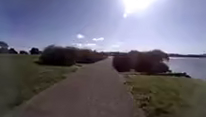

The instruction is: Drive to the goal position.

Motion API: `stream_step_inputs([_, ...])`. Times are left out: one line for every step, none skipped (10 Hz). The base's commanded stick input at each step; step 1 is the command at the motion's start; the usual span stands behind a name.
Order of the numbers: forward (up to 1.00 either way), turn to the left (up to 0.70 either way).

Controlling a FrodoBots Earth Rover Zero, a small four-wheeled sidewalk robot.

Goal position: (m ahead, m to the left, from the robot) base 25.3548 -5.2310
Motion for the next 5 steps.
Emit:
stream_step_inputs([0.85, 0.00])
stream_step_inputs([0.85, 0.00])
stream_step_inputs([0.85, 0.00])
stream_step_inputs([0.85, 0.00])
stream_step_inputs([0.85, 0.00])
